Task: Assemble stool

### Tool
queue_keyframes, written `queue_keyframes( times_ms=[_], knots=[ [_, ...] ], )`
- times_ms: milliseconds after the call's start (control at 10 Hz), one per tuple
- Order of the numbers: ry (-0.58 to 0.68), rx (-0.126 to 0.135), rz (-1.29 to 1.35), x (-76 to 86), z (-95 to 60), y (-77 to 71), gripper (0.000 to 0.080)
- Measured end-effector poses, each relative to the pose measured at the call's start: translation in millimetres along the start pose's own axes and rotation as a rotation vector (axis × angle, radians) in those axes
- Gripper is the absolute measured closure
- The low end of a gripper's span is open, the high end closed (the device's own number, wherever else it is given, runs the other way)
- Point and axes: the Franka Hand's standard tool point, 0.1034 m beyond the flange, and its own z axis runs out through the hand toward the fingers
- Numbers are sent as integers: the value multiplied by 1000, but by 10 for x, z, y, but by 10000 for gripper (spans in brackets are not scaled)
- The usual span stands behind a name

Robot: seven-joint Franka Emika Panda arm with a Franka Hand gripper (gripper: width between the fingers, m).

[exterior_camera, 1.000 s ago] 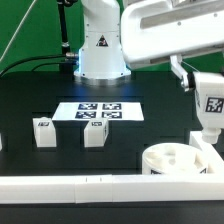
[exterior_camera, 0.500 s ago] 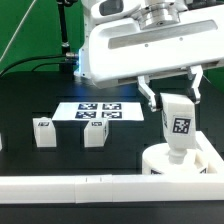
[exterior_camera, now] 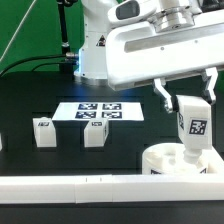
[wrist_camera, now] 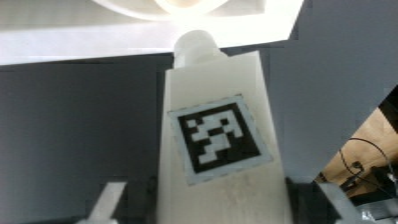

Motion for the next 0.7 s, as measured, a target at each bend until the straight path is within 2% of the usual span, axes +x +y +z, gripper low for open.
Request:
queue_keyframes(
  times_ms=[300, 700],
  knots=[
    [-16, 1, -2, -106, 63, -5, 475],
    [-22, 0, -14, -106, 63, 15, 475]
  ],
)
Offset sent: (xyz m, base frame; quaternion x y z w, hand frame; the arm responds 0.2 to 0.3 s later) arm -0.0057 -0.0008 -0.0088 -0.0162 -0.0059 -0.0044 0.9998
